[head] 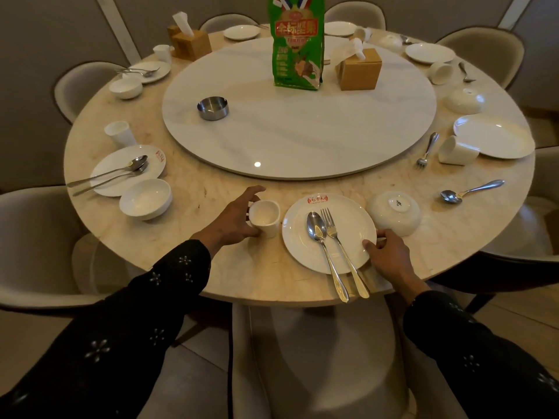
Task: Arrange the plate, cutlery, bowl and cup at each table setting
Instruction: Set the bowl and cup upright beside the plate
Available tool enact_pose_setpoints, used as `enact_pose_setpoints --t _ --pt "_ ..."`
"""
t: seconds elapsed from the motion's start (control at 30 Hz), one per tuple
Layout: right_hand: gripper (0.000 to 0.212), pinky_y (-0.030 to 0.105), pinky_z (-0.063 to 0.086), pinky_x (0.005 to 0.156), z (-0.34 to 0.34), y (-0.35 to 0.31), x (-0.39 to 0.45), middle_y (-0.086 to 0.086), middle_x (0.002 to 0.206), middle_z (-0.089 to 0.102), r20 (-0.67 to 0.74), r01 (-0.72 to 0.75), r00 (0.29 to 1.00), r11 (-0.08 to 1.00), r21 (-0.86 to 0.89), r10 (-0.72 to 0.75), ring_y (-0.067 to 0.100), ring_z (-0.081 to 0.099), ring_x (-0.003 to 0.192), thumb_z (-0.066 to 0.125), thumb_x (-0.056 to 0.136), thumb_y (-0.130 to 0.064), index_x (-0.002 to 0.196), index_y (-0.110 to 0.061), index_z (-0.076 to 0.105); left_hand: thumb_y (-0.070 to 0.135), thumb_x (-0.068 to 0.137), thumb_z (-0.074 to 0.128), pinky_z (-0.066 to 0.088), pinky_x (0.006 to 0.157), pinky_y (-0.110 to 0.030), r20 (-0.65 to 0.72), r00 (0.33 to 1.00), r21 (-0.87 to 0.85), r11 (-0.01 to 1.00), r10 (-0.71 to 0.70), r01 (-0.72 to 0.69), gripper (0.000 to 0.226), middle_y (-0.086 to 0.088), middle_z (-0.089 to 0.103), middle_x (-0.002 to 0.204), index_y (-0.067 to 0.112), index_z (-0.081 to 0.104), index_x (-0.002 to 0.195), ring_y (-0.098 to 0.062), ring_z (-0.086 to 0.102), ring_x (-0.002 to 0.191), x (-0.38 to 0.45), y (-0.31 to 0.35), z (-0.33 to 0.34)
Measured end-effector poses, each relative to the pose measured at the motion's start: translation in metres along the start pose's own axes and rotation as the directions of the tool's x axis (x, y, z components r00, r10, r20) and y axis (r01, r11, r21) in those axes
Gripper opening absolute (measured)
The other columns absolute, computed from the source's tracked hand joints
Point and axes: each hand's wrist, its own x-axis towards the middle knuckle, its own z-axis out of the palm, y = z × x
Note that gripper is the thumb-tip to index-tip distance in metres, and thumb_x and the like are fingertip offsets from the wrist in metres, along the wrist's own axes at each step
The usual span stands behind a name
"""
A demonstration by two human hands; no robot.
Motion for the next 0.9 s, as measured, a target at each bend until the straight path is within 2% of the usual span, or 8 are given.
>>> enact_pose_setpoints --t 0.2,0.37,0.47,0.57,0.63,0.73,0.8,0.9 --pt "0.037 0.039 0.046 0.09 0.0 0.001 0.0 0.014 0.121 0.062 0.005 0.01 1.0 1.0 -0.001 -0.01 0.027 0.058 0.107 0.062 0.092 -0.022 0.124 -0.007 0.052 0.001 0.067 0.083 0.045 0.091 -0.027 -0.037 0.999 0.022 1.0 0.006 -0.005 0.099 0.001 0.044 0.123 0.031 0.028 0.145 -0.021 0.053 0.109 -0.001 -0.002 0.005" --pt "0.036 0.037 0.046 0.089 0.0 0.002 0.001 0.013 0.119 0.063 0.008 0.014 1.0 1.0 -0.002 -0.014 0.024 0.058 0.102 0.062 0.092 -0.022 0.122 -0.007 0.052 0.005 0.068 0.083 0.048 0.098 -0.036 -0.047 0.999 0.029 0.999 -0.013 0.014 0.103 0.001 0.043 0.123 0.029 0.023 0.147 -0.022 0.053 0.11 -0.004 -0.002 0.007" --pt "0.035 0.033 0.043 0.084 -0.002 0.002 0.002 0.012 0.116 0.062 0.024 0.019 1.0 1.0 -0.014 -0.019 0.019 0.053 0.093 0.062 0.092 -0.022 0.122 -0.006 0.052 0.011 0.067 0.085 0.043 0.106 -0.044 -0.037 0.998 0.022 0.999 -0.043 0.044 0.109 0.001 0.042 0.13 0.029 0.017 0.15 -0.021 0.048 0.119 -0.007 -0.004 0.009" --pt "0.036 0.031 0.042 0.082 -0.007 0.0 0.002 0.011 0.113 0.062 0.049 0.021 0.999 1.0 -0.01 -0.02 0.018 0.051 0.092 0.061 0.092 -0.024 0.122 -0.006 0.052 0.026 0.065 0.088 0.036 0.105 -0.035 -0.078 0.994 0.02 0.996 -0.082 0.083 0.113 -0.002 0.038 0.143 0.028 0.015 0.151 -0.02 0.04 0.13 -0.012 -0.003 0.007" --pt "0.034 0.03 0.041 0.079 -0.013 -0.001 0.001 0.008 0.106 0.062 0.036 0.018 0.999 1.0 0.024 -0.018 0.017 0.053 0.092 0.061 0.093 -0.027 0.12 -0.007 0.054 0.03 0.069 0.085 0.034 0.1 -0.03 -0.157 0.986 0.031 0.998 -0.053 0.058 0.102 -0.001 0.039 0.145 0.026 0.021 0.149 -0.019 0.038 0.132 -0.013 0.003 0.004" --pt "0.028 0.028 0.039 0.078 -0.026 0.0 -0.002 0.002 0.103 0.06 -0.025 0.042 0.999 0.997 0.057 -0.041 0.015 0.054 0.092 0.059 0.094 -0.027 0.116 -0.011 0.057 0.032 0.077 0.079 0.037 0.097 -0.027 -0.278 0.958 0.018 0.998 0.066 -0.063 0.08 0.001 0.048 0.137 0.023 0.034 0.143 -0.016 0.045 0.126 -0.008 0.023 0.001" --pt "0.023 0.025 0.04 0.076 -0.037 0.0 -0.005 0.002 0.105 0.062 -0.075 0.066 0.995 0.996 0.054 -0.062 0.014 0.055 0.091 0.058 0.094 -0.024 0.114 -0.013 0.059 0.033 0.079 0.077 0.038 0.096 -0.025 -0.273 0.954 0.01 0.992 0.124 -0.126 0.072 0.004 0.049 0.134 0.022 0.041 0.139 -0.012 0.047 0.121 -0.001 0.041 0.006" --pt "0.018 0.018 0.039 0.067 -0.059 -0.003 -0.007 -0.002 0.102 0.064 -0.159 0.101 0.983 0.993 0.062 -0.09 0.011 0.057 0.09 0.059 0.093 -0.024 0.108 -0.015 0.064 0.035 0.081 0.074 0.04 0.091 -0.022 -0.183 0.963 -0.01 0.98 0.196 -0.201 0.057 0.008 0.055 0.126 0.022 0.05 0.131 -0.006 0.051 0.112 0.009 0.073 0.025"
